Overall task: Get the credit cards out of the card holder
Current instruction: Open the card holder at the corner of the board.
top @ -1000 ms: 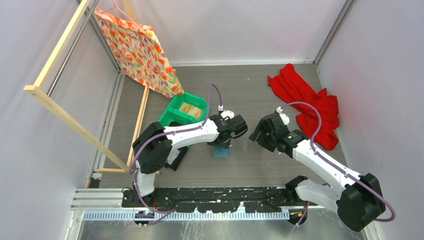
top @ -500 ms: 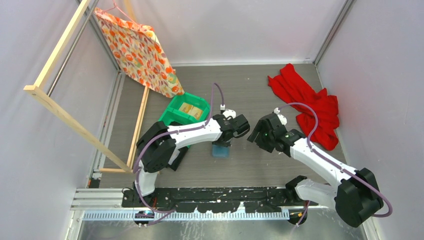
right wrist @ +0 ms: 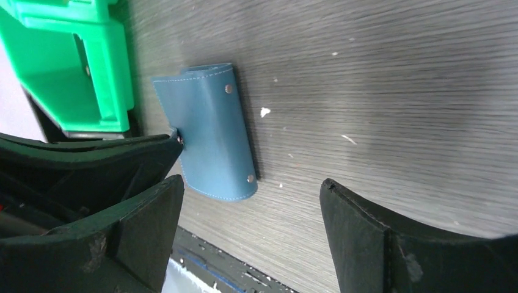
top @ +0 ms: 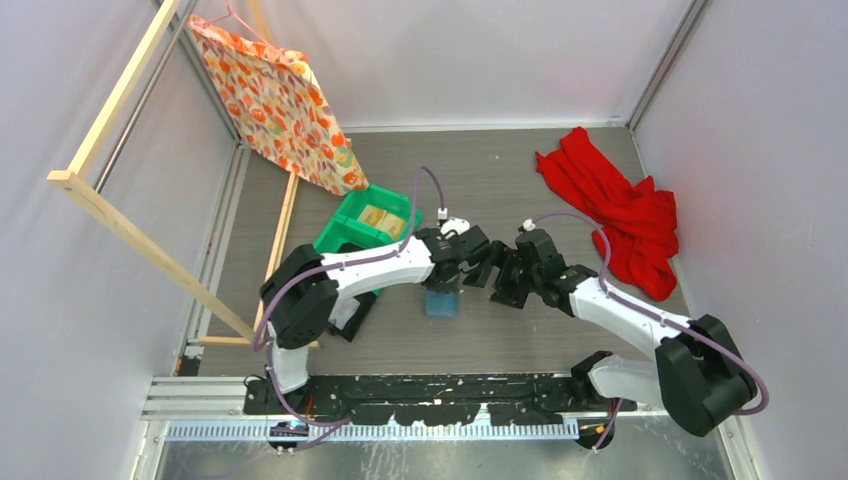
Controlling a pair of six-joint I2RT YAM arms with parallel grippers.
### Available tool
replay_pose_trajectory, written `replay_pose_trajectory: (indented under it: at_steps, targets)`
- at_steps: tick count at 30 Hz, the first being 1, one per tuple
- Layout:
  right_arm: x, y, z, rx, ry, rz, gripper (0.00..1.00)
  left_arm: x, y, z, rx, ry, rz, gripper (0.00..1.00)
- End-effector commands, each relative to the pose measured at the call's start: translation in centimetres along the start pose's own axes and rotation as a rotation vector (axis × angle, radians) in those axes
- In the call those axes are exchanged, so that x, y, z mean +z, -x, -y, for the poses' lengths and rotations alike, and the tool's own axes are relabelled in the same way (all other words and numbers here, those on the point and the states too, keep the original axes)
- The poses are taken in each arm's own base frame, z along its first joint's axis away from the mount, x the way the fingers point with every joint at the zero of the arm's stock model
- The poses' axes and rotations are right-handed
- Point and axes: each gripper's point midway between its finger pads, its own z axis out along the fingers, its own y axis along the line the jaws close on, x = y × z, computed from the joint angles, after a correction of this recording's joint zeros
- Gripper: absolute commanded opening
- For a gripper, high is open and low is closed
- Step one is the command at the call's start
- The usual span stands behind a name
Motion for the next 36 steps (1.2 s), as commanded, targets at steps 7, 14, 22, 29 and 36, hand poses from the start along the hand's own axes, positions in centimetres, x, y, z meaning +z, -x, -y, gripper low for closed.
replay_pose_trajectory:
  at_steps: [7, 14, 22, 29, 36]
  targets:
    - [1.5, -1.1, -3.8, 0.032, 0.26, -0.08, 0.86, -3.8, 2.2, 0.3, -0.137, -0.309, 0.024, 0.01]
    - [1.4, -2.0, -5.5, 0.111, 0.451, -0.114, 0.87, -5.2, 2.7, 0.8, -0.161, -0.401, 0.012, 0.01]
    - [1.3, -1.9, -5.3, 0.098, 0.448, -0.1, 0.87, -7.0, 3.5, 0.6, -0.195, -0.475, 0.026, 0.01]
    - [-0.5, 0.3, -2.3, -0.01, 0.203, 0.057, 0.84, -8.6, 3.4, 0.6, -0.215, -0.605, 0.028, 0.0]
    - [-4.2, 2.5, -1.6, -0.072, 0.094, 0.191, 0.84, -10.9, 5.0, 2.9, -0.197, -0.741, 0.041, 0.01]
